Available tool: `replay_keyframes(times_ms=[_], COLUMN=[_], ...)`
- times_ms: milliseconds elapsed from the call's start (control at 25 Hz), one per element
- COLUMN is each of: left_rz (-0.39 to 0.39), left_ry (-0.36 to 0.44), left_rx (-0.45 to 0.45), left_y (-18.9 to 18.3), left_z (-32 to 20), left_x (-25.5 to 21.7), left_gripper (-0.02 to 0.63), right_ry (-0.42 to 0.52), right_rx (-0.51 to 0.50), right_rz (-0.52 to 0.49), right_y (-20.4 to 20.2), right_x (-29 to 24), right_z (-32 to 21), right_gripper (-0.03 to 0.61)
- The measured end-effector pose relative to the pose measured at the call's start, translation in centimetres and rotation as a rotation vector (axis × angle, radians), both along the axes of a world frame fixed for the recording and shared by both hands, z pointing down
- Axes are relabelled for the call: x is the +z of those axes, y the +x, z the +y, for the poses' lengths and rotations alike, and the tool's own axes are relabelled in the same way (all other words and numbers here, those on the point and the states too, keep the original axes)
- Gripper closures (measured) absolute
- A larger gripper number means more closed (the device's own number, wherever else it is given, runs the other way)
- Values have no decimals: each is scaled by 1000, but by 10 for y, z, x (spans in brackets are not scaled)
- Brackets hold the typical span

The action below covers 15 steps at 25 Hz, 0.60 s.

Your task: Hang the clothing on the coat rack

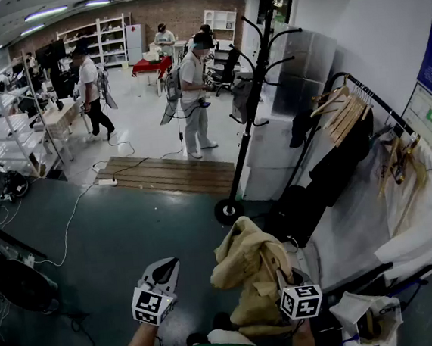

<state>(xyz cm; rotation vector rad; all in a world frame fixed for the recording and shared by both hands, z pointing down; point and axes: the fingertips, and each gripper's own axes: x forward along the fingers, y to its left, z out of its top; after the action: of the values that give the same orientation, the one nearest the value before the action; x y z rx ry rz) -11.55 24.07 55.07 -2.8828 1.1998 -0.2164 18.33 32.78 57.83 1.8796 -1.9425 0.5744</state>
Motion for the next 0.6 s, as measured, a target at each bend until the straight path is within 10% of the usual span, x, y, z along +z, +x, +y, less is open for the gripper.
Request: replay_keyframes(times_ms=[600], left_rz=[-7], left_ry=[-20], left_rx=[-7], left_y=[27], left_z=[-41], left_x=[7], left_gripper=[611], right_ry=[-15], right_rx=[-9], right_rz=[-15], right_y=[23], right_x=[4], right_z=[-44], right_gripper=[509])
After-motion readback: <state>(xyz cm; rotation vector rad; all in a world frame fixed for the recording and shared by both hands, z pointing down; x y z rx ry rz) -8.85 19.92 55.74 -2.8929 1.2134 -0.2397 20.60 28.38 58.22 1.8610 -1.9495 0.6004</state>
